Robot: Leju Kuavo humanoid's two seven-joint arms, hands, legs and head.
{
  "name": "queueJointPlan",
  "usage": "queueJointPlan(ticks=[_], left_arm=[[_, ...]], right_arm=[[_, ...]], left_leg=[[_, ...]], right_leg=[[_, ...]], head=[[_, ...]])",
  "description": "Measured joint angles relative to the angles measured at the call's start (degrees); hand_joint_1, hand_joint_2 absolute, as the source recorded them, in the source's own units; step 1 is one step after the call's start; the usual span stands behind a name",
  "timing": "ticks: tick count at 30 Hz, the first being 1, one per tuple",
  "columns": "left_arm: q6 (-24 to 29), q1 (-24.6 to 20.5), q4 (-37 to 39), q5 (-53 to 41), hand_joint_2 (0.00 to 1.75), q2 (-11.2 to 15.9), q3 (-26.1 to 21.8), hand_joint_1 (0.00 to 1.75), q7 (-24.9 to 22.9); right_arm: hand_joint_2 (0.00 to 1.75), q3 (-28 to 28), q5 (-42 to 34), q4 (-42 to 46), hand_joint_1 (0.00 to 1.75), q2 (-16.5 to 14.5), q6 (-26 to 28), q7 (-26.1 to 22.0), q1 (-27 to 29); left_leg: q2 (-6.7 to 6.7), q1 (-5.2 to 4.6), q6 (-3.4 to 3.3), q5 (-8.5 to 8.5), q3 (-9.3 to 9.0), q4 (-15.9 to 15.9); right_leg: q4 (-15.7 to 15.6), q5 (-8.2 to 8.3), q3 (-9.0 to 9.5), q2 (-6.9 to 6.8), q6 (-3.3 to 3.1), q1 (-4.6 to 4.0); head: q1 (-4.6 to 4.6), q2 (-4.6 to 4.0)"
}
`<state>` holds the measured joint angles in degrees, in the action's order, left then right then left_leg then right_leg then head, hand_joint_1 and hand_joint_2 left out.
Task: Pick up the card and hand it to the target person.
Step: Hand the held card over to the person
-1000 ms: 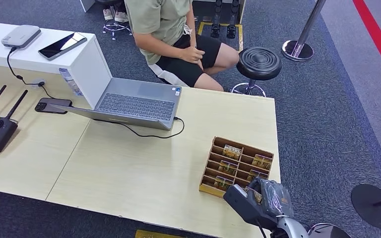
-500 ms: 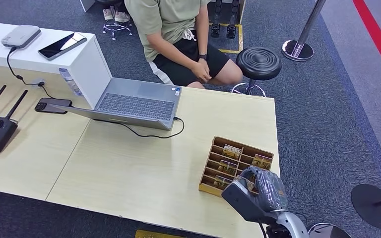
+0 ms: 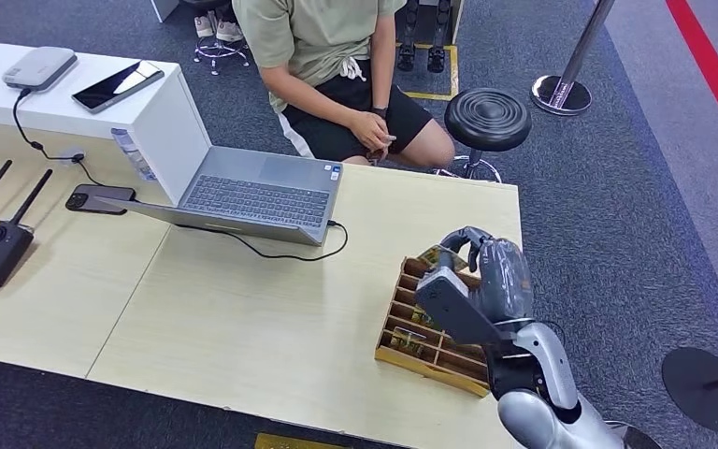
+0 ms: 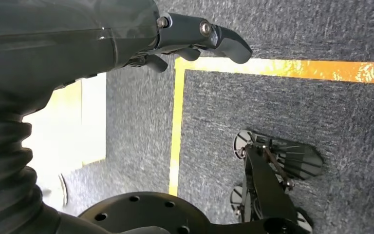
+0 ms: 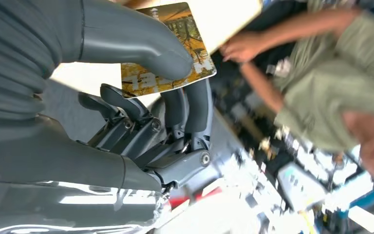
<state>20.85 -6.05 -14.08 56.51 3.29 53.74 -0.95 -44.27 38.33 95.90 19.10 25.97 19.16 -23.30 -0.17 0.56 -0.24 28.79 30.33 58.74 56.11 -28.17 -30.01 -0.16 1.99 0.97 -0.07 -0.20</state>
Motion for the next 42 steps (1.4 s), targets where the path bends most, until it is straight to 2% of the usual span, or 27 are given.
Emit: queueJointPlan(ticks=[7, 13, 19, 26, 36, 40, 42], left_arm=[[-0.4, -1.6, 0.0, -2.2, 1.75, -0.2, 2.6, 0.00, -1.9], [-0.5, -2.1, 0.0, -2.9, 1.75, -0.2, 3.9, 0.00, -2.2], [-1.0, -3.1, 0.0, -4.3, 1.75, -0.3, 5.5, 0.00, -3.4], [-1.1, -4.3, 0.0, -5.1, 1.75, -0.6, 7.0, 0.00, -4.3], [-1.2, -4.8, 0.0, -6.0, 1.75, -0.7, 8.7, 0.00, -4.7], [-1.1, -4.9, 0.0, -6.3, 1.75, -0.7, 9.2, 0.00, -4.5], [-0.8, -4.9, 0.0, -6.9, 1.75, -0.7, 9.5, 0.00, -4.2]], right_arm=[[1.75, 0.2, 13.0, -9.7, 1.75, -1.9, 5.7, 0.1, -5.6], [1.75, 0.2, 17.5, -14.9, 1.75, -2.8, 7.3, 0.6, -7.3], [1.75, 0.1, 29.7, -21.3, 1.75, -3.9, 11.8, 1.6, -10.5], [1.75, 0.0, 32.2, -28.5, 1.75, -6.0, 11.9, 1.5, -14.1], [1.75, -0.1, 32.5, -31.9, 1.75, -8.6, 10.5, 1.7, -16.4], [0.00, -0.1, 32.4, -32.4, 0.00, -9.3, 10.3, 1.8, -16.8], [0.00, -0.1, 32.4, -32.5, 0.00, -9.4, 10.1, 1.8, -17.0]], left_leg=[[-0.05, 0.00, 0.02, -0.02, 0.03, 0.0], [-0.08, 0.00, 0.02, -0.02, 0.05, 0.0], [-0.09, 0.00, 0.04, -0.05, 0.06, 0.0], [-0.11, 0.00, 0.05, -0.09, 0.07, 0.0], [-0.11, 0.00, 0.05, -0.09, 0.08, 0.0], [-0.11, 0.00, 0.06, -0.09, 0.07, 0.0], [-0.11, 0.00, 0.06, -0.09, 0.07, 0.0]], right_leg=[[0.0, 0.00, 0.00, -0.07, 0.00, 0.00], [0.0, 0.00, -0.01, -0.09, 0.00, 0.00], [0.0, 0.01, -0.02, -0.11, -0.01, 0.00], [0.0, 0.03, -0.02, -0.12, -0.01, 0.00], [0.0, 0.03, -0.03, -0.12, -0.01, 0.00], [0.0, 0.03, -0.04, -0.12, -0.01, 0.00], [0.0, 0.03, -0.04, -0.12, -0.01, 0.00]], head=[[-0.01, 0.00], [-0.01, 0.00], [-0.01, 0.00], [-0.02, 0.00], [-0.01, 0.00], [-0.01, 0.00], [-0.01, 0.00]])
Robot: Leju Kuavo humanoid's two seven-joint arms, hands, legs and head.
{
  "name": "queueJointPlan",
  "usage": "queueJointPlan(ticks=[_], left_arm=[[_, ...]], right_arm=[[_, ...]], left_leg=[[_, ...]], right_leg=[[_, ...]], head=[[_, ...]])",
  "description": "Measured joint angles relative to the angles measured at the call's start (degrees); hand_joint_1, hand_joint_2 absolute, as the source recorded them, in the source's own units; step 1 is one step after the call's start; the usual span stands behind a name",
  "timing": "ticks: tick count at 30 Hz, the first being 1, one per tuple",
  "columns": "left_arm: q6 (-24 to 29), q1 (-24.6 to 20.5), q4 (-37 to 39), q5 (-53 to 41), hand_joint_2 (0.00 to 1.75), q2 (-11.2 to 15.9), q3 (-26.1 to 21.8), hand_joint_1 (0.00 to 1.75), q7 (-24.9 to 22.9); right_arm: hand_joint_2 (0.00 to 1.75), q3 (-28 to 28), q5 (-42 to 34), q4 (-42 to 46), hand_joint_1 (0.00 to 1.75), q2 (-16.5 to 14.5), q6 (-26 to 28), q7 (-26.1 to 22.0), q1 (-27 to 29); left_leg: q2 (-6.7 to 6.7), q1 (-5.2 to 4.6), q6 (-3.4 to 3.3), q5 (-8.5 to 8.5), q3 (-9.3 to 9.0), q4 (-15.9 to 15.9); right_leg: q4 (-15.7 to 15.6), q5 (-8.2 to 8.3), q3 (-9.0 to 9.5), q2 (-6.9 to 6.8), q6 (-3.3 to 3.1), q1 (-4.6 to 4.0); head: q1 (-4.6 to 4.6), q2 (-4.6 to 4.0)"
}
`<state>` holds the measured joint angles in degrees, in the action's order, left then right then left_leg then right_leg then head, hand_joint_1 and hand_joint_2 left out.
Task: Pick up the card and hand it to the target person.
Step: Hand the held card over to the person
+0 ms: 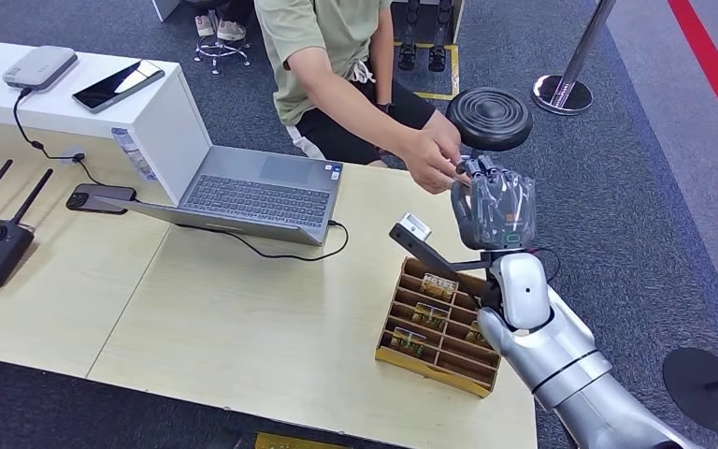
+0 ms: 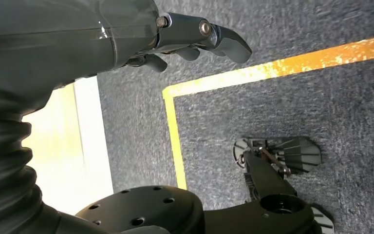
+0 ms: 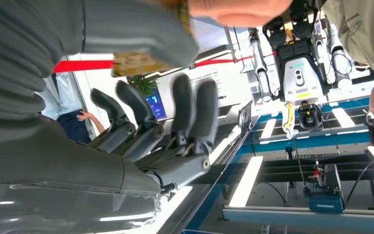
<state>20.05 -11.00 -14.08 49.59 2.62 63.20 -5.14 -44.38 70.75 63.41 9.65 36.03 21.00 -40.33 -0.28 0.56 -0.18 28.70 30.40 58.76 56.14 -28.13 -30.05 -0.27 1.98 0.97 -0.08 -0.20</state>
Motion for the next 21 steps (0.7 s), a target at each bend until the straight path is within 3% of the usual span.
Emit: queueJointPlan(ticks=[9, 13, 21], left_arm=[[1.5, -0.1, 0.0, 0.1, 1.75, 0.0, 0.4, 0.00, 0.7], [1.6, -0.1, 0.0, 0.1, 0.00, 0.0, 0.4, 0.00, 0.7], [1.6, 0.1, 0.0, 2.0, 0.00, 0.0, 0.4, 0.00, 0.9]], right_arm=[[0.00, 0.0, 0.0, 0.2, 0.00, -0.2, -0.9, 0.2, -0.3], [0.00, 0.0, 0.0, 0.4, 0.00, -0.2, -1.0, 0.3, -0.4], [0.00, 0.2, -4.6, 2.2, 0.00, -0.1, 1.4, 1.0, 0.3]], left_leg=[[0.00, 0.00, 0.00, 0.00, 0.00, 0.0], [0.00, 0.00, 0.00, 0.00, -0.01, 0.0], [0.00, 0.00, 0.00, 0.00, -0.02, 0.0]], right_leg=[[0.0, 0.00, 0.00, 0.00, 0.00, 0.00], [0.0, 0.00, 0.00, 0.00, 0.00, 0.00], [0.0, 0.00, 0.00, 0.00, 0.00, 0.00]], head=[[0.00, 0.00], [-0.01, 0.01], [-0.01, 0.00]])
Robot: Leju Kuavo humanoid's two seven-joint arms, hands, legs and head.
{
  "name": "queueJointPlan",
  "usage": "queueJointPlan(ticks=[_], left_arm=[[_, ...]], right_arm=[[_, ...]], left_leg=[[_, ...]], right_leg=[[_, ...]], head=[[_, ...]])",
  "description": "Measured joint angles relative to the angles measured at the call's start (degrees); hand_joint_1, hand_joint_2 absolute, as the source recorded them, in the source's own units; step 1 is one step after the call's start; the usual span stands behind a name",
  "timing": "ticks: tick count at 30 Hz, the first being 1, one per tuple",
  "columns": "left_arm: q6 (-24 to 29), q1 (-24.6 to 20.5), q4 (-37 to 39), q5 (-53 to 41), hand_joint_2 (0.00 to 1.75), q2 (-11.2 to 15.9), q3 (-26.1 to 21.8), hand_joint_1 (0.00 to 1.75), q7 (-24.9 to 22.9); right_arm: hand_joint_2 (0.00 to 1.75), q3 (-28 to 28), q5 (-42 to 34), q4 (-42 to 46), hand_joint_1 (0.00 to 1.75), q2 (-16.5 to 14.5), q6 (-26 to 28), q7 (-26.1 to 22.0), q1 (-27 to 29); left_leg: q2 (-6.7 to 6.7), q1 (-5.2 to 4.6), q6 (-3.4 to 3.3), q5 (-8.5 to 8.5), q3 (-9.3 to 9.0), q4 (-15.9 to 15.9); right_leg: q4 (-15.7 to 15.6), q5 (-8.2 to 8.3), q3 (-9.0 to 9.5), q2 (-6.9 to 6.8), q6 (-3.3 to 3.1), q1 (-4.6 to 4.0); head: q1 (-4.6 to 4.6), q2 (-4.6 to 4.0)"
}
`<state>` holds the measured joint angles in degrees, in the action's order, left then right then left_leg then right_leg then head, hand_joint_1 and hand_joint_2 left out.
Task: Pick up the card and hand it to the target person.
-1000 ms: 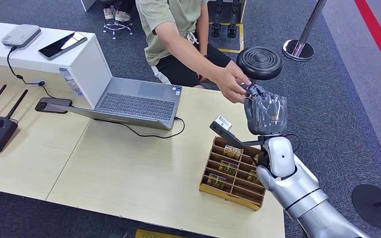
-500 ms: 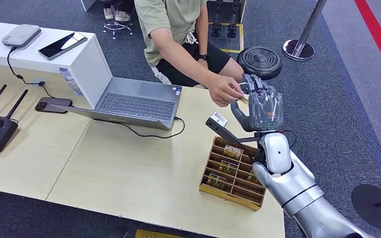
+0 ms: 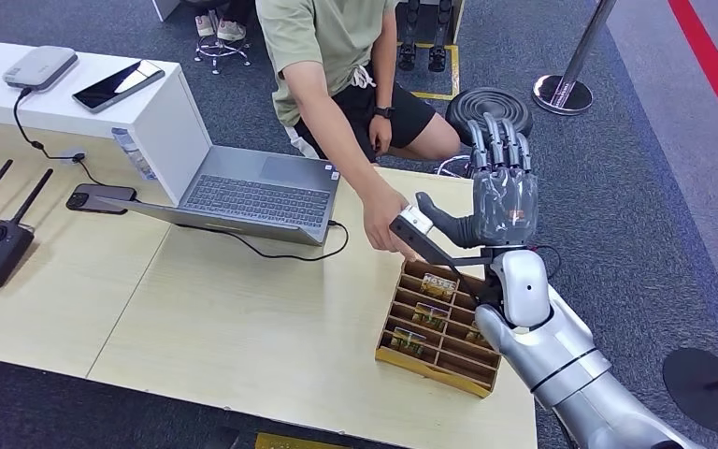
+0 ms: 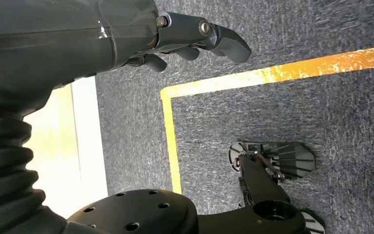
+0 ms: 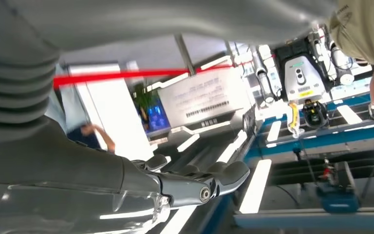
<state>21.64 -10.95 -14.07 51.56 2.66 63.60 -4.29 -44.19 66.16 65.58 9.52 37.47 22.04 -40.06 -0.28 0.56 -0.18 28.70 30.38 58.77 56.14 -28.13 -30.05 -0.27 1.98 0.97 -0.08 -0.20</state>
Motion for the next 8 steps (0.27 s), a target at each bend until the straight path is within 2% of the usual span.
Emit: queueJointPlan(ticks=[6, 7, 8], left_arm=[[0.7, 1.1, 0.0, 2.2, 0.00, 0.0, 0.0, 0.00, 1.3], [0.9, 1.4, 0.0, 2.7, 0.00, 0.0, 0.0, 0.00, 1.5], [1.0, 1.6, 0.0, 2.9, 0.00, 0.0, -0.1, 0.00, 1.7]], right_arm=[[0.00, 3.8, -21.6, 6.2, 0.00, -0.4, 2.6, -7.5, 6.1], [0.44, 4.7, -25.4, 7.5, 0.00, -0.6, 2.6, -8.8, 7.4], [0.58, 5.1, -27.1, 8.2, 0.00, -0.7, 2.6, -9.3, 7.9]], left_leg=[[0.01, 0.00, 0.00, 0.01, 0.01, 0.0], [0.01, 0.00, 0.00, 0.01, 0.01, 0.0], [0.01, 0.00, 0.00, 0.01, 0.01, 0.0]], right_leg=[[0.0, 0.00, 0.00, 0.00, 0.00, 0.00], [0.0, 0.00, 0.00, 0.00, 0.00, 0.00], [0.0, -0.01, 0.00, 0.00, 0.00, 0.00]], head=[[0.01, 0.00], [0.01, 0.00], [0.01, 0.00]])
